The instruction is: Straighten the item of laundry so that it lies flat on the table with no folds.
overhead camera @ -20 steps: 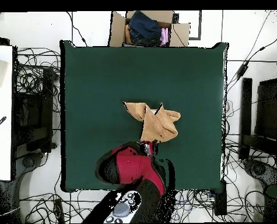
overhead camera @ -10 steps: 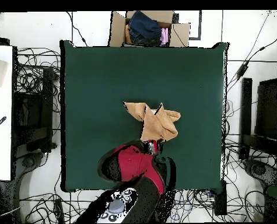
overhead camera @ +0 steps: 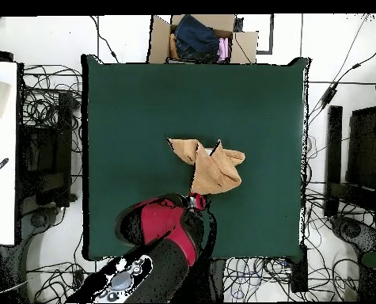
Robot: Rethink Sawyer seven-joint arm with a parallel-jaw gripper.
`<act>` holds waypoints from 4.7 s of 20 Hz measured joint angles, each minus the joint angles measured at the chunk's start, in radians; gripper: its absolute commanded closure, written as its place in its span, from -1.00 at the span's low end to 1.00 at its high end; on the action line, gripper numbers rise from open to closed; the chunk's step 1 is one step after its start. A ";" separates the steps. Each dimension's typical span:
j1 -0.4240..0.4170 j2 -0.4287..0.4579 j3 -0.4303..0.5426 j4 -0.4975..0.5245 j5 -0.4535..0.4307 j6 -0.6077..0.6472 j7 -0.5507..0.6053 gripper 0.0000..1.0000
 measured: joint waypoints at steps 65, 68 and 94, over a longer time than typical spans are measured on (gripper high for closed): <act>0.143 0.159 -0.046 0.128 0.258 -0.160 0.029 -1.00; 0.152 0.166 -0.046 0.143 0.274 -0.174 0.029 -1.00; 0.168 0.194 -0.046 0.185 0.347 -0.198 0.029 -1.00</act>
